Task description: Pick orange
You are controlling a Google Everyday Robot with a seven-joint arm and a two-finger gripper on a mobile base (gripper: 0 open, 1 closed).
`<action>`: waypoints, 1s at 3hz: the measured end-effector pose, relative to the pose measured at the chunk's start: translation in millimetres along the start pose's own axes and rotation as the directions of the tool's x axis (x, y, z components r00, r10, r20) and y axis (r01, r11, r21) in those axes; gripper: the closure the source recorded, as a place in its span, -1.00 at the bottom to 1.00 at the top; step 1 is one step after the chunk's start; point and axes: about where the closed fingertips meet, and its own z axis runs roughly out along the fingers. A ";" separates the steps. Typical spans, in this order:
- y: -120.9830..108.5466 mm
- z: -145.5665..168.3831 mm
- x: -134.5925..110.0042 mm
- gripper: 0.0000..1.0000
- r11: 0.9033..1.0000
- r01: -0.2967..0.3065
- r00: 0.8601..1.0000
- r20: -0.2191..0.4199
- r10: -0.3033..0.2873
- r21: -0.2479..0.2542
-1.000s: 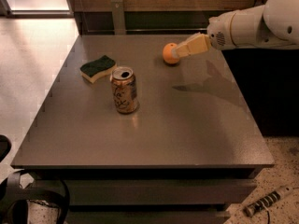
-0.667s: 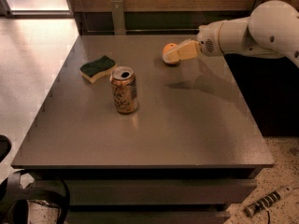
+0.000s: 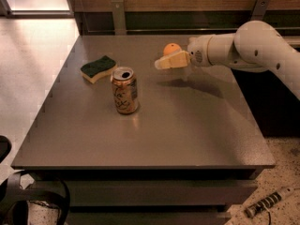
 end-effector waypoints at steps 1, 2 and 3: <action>-3.5 17.4 5.5 -1.00 0.999 -0.047 0.997 0.064 0.047 -0.008; -16.4 28.7 3.6 -1.00 0.996 -0.089 0.990 0.109 0.090 -0.012; -29.9 47.2 -6.1 -1.00 0.994 -0.107 0.983 0.146 0.109 -0.020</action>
Offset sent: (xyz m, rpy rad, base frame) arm 0.0551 -0.0052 -0.0092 0.2127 -0.0156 -0.0625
